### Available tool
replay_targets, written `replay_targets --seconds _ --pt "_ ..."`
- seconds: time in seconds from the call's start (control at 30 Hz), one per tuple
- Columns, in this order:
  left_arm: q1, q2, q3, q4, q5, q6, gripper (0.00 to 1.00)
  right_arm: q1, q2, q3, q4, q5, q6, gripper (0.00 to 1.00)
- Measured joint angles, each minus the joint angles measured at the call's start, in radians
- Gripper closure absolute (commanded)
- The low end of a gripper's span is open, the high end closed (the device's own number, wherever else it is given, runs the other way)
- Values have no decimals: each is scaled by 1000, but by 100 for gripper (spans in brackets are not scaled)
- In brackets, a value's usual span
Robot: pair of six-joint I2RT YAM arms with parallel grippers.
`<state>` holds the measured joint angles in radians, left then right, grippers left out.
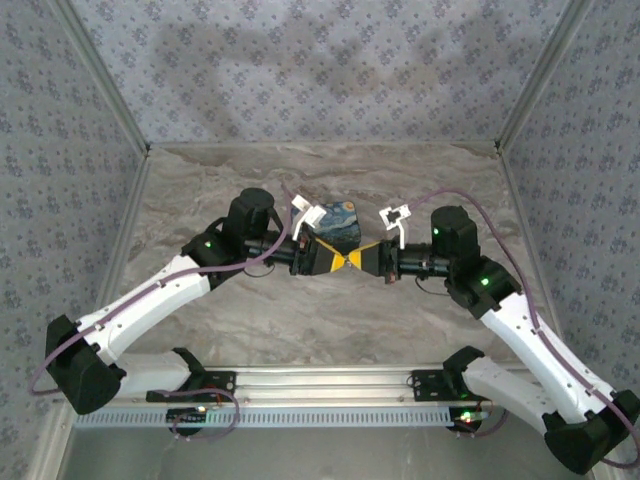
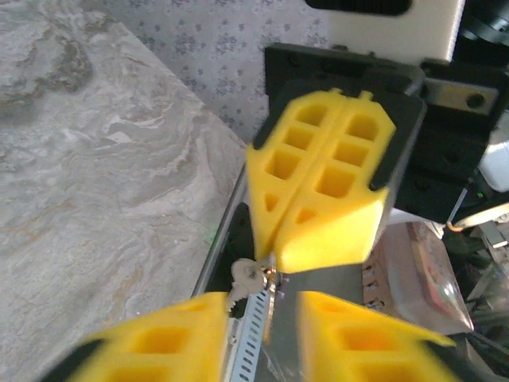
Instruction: Unlock the padlock with the key
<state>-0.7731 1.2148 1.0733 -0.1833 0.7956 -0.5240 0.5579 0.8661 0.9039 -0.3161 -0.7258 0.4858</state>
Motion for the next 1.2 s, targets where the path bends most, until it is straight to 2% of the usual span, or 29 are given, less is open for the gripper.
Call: replay_targets --seconds 0.03,0.13,0.23,0.3,0.53,0.67,0.9,1.03,1.2 --pt "11 0 0 2 -8 -12 56 8 -2 2 -6 20 -13 100" --pt "57 0 -3 30 -35 -67 53 45 -11 7 -27 134 -68 100" --pt "87 -3 -10 62 -67 -134 48 121 -25 13 -51 297 -140 100" --pt "89 -3 -12 73 -82 -182 41 187 -39 13 -55 425 -192 100" --pt "89 3 -16 143 -90 -384 36 440 -105 -31 47 902 -420 100" --pt "86 24 -16 204 -85 -499 31 565 -104 -71 157 1112 -580 100" --pt "41 77 0 241 -65 -602 36 649 -58 -96 301 1318 -762 100" --pt "27 82 11 252 -55 -634 39 660 -41 -101 352 1371 -819 100" --pt "27 81 13 284 -51 -662 50 672 -21 -102 380 1411 -867 100"
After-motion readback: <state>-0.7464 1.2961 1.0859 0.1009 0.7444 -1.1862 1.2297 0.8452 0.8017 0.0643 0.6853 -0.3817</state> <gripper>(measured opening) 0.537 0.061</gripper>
